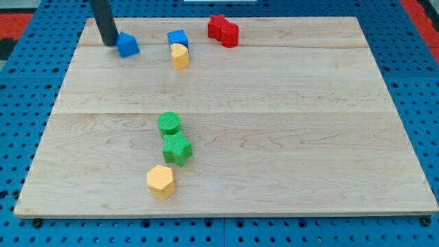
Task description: Move the blue triangle to the center of the board
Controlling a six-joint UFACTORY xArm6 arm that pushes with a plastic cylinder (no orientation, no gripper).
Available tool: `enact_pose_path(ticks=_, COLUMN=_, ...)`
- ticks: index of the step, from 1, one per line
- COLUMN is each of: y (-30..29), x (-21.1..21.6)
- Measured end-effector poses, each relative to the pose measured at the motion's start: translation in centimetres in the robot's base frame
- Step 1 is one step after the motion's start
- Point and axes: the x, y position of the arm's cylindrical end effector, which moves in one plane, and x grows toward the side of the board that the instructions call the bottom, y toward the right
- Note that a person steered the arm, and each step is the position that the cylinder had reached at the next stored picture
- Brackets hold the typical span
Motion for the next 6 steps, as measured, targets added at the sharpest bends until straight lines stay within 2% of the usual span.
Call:
enact_pose_path(ticks=1, y=3.8, x=6.4)
enact_pose_path(ticks=2, y=-0.7, x=4.5)
enact_pose_path(ticks=3, y=-3.2, x=-1.5)
enact_pose_path(ticks=4, y=3.8, x=-0.6)
enact_pose_path(ticks=5, y=17.4, x=4.0)
enact_pose_path(ticks=6, y=21.9, x=6.7)
